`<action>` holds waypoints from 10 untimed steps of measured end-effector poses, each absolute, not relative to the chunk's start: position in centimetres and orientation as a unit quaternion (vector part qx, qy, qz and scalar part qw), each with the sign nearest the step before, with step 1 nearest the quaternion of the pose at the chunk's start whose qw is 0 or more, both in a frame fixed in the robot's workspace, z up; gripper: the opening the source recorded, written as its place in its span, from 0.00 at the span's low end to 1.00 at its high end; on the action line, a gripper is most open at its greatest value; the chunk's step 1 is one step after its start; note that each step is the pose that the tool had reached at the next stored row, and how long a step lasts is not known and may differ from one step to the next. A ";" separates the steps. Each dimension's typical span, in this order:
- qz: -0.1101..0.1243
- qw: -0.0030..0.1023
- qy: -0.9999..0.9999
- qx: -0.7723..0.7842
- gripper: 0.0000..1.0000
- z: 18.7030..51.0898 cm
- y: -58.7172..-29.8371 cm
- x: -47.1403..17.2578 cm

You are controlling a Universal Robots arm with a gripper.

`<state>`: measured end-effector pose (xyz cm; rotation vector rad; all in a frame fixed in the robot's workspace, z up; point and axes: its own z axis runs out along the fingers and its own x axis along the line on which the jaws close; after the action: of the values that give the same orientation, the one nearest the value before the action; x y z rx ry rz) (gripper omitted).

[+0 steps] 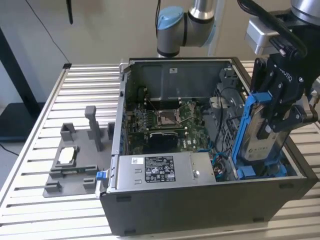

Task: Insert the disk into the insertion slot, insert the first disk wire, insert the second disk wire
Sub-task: 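Insert the disk into the insertion slot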

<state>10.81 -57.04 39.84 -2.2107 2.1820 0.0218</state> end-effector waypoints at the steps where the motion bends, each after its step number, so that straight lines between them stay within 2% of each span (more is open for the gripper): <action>1: 0.007 0.018 0.702 -0.712 0.33 40.0 -57.0 10.8; 6: 0.008 0.017 0.702 -0.712 0.33 41.3 -57.1 11.0; 10: 0.014 0.012 0.702 -0.711 0.33 41.7 -57.2 11.4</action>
<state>11.37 -57.16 41.67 -2.2186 2.1907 0.0452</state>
